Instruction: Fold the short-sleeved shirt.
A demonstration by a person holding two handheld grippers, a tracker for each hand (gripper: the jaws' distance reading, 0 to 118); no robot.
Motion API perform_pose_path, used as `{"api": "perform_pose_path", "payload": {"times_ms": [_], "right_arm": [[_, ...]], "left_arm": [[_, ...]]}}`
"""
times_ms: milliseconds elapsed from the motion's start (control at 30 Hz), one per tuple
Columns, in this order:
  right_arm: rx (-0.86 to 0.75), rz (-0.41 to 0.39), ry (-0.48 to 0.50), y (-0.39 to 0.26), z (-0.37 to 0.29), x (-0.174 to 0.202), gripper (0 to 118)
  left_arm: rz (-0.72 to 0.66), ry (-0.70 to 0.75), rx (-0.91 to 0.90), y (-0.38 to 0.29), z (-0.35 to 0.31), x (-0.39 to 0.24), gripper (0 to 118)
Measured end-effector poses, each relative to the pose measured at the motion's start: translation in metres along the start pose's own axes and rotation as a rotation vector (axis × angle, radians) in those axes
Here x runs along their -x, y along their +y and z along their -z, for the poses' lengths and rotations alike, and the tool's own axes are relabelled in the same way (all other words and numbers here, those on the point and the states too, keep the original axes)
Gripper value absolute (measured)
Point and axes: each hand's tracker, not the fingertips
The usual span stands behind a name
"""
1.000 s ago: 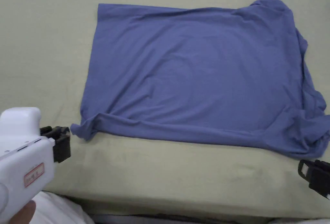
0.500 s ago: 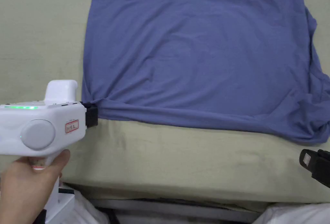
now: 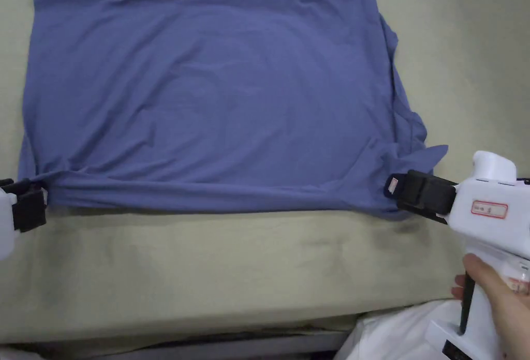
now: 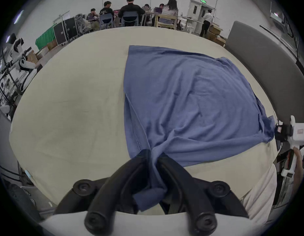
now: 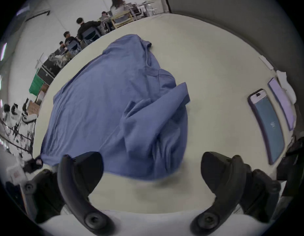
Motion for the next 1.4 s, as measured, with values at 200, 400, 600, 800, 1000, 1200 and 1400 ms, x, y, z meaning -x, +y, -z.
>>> {"api": "perform_pose_path", "payload": {"times_ms": [200, 400, 600, 800, 1000, 1200, 1400], "right_arm": [[-0.035, -0.008, -0.018, 0.000, 0.019, 0.005, 13], [-0.183, -0.085, -0.014, 0.013, -0.018, 0.024, 13], [-0.255, -0.116, 0.044, 0.092, -0.006, 0.067, 13], [-0.196, -0.151, 0.014, 0.173, 0.071, 0.090, 13], [-0.089, -0.184, -0.055, 0.175, 0.130, 0.093, 13], [-0.073, -0.227, -0.049, 0.160, 0.125, 0.088, 76], [-0.142, -0.289, 0.003, 0.124, 0.051, 0.082, 118]], "left_arm": [[-0.061, -0.012, 0.015, -0.005, 0.004, 0.005, 4], [-0.131, -0.005, -0.026, 0.021, -0.005, 0.004, 4], [-0.067, 0.023, -0.067, 0.104, 0.020, 0.003, 4], [-0.029, 0.054, -0.025, 0.176, 0.101, 0.013, 4], [-0.002, 0.092, 0.081, 0.179, 0.158, 0.015, 4], [0.076, 0.177, 0.041, 0.168, 0.143, 0.013, 52], [0.062, 0.155, -0.120, 0.129, 0.063, 0.022, 86]]}}
